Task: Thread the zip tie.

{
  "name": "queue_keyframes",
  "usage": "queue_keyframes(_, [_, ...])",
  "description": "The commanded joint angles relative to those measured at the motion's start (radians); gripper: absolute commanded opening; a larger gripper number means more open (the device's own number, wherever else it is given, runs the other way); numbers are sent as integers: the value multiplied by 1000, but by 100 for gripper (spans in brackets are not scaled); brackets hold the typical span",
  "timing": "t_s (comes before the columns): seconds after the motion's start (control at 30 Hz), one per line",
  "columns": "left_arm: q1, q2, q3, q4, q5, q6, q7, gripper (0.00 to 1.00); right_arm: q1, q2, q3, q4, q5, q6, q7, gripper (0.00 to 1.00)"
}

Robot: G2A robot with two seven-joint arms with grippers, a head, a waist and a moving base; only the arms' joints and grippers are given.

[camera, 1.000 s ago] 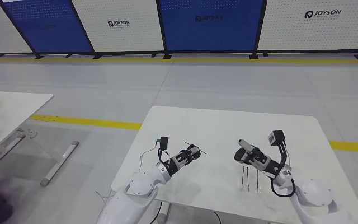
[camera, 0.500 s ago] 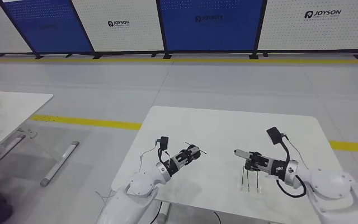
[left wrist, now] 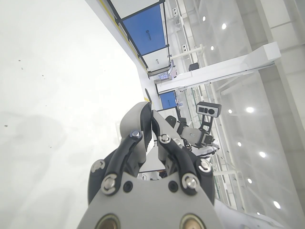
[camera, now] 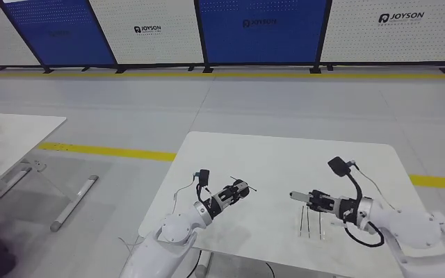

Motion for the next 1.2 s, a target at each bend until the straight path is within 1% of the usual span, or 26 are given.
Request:
queue_keyframes(0.0, [0,0,0,0,0,0,0,0,12,6,3,-24,-73,17,42,100])
queue_keyframes(0.03, [0,0,0,0,0,0,0,0,21,10,0,-41,-119,26,73,100])
queue_keyframes(0.07, [0,0,0,0,0,0,0,0,28,13,-2,-52,-154,31,82,100])
queue_keyframes(0.1, [0,0,0,0,0,0,0,0,30,13,-6,-56,-168,41,87,100])
queue_keyframes(0.13, [0,0,0,0,0,0,0,0,37,15,-15,-57,-190,44,104,100])
queue_keyframes(0.17, [0,0,0,0,0,0,0,0,52,17,-34,-51,-234,44,141,100])
queue_keyframes(0.2, [0,0,0,0,0,0,0,0,56,17,-38,-48,-246,47,145,100])
queue_keyframes(0.5, [0,0,0,0,0,0,0,0,56,17,-38,-48,-246,47,145,100])
queue_keyframes(0.53, [0,0,0,0,0,0,0,0,49,16,-43,-44,-247,45,135,100])
queue_keyframes(0.57, [0,0,0,0,0,0,0,0,48,17,-52,-43,-264,45,146,100])
queue_keyframes(0.6, [0,0,0,0,0,0,0,0,55,18,-71,-36,-301,70,169,100])
queue_keyframes(0.67, [0,0,0,0,0,0,0,0,80,15,-113,-29,-371,139,200,100])
queue_keyframes(0.7, [0,0,0,0,0,0,0,0,101,10,-149,-22,-395,173,222,100])
queue_keyframes(0.77, [0,0,0,0,0,0,0,0,143,2,-198,9,-428,219,258,100])
queue_keyframes(0.8, [0,0,0,0,0,0,0,0,164,-2,-216,34,-461,222,265,100])
queue_keyframes(0.83, [0,0,0,0,0,0,0,0,178,-5,-223,41,-491,222,251,100])
queue_keyframes(1.17, [0,0,0,0,0,0,0,0,175,-5,-224,42,-489,218,246,100])
